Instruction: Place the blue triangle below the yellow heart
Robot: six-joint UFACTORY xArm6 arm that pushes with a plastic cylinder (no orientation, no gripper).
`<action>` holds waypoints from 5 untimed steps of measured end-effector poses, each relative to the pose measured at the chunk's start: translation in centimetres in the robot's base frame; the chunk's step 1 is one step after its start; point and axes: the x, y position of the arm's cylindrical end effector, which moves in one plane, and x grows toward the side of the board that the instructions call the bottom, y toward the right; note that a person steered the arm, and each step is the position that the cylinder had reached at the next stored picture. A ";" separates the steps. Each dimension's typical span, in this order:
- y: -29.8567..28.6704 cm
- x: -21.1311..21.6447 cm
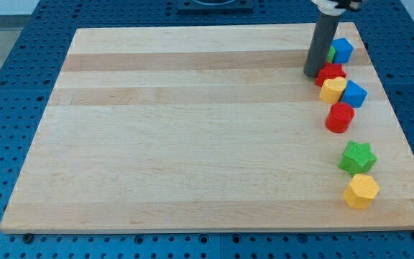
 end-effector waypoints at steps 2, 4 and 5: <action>-3.0 -0.2; -3.5 -8.9; -0.8 -14.3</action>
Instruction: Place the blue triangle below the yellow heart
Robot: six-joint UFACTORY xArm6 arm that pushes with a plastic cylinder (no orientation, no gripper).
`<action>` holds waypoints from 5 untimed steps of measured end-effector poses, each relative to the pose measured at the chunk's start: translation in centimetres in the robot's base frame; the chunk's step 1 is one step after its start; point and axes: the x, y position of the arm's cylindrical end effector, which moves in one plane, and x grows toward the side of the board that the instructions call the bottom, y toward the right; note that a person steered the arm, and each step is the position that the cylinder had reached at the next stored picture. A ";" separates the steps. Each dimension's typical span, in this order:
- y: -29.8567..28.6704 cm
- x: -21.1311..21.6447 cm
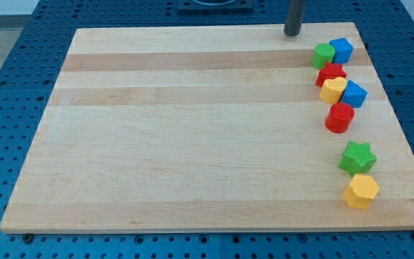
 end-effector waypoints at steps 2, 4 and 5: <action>7.7 0.1; 17.4 7.6; 17.5 9.8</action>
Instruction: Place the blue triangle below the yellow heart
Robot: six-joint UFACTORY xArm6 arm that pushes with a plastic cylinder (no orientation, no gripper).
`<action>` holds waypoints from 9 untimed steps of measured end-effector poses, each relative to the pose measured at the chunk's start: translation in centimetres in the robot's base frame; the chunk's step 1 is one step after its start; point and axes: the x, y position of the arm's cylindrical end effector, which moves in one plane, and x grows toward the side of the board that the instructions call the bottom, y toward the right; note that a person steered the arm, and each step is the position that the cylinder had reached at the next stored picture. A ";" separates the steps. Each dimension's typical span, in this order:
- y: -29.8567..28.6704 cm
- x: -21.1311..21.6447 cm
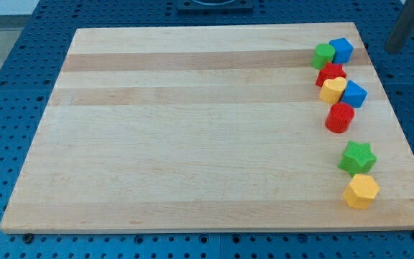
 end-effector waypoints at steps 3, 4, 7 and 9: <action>-7.5 8.4; -9.1 7.3; -9.9 -3.4; -10.0 -3.3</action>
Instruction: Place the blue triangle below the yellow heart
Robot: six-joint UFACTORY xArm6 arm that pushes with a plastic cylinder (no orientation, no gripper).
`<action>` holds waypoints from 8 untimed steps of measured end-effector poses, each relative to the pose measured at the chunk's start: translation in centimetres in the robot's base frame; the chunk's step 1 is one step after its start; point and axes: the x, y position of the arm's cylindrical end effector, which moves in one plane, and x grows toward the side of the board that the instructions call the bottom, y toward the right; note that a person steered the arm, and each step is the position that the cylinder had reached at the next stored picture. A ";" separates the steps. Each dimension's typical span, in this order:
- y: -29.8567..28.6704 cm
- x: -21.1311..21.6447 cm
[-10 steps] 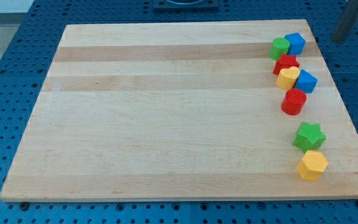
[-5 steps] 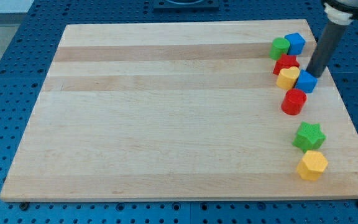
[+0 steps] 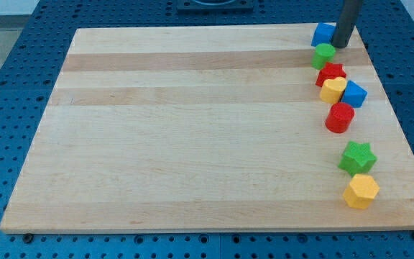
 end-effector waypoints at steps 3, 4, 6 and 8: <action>4.5 5.8; 4.7 8.4; 2.5 15.0; 1.0 19.2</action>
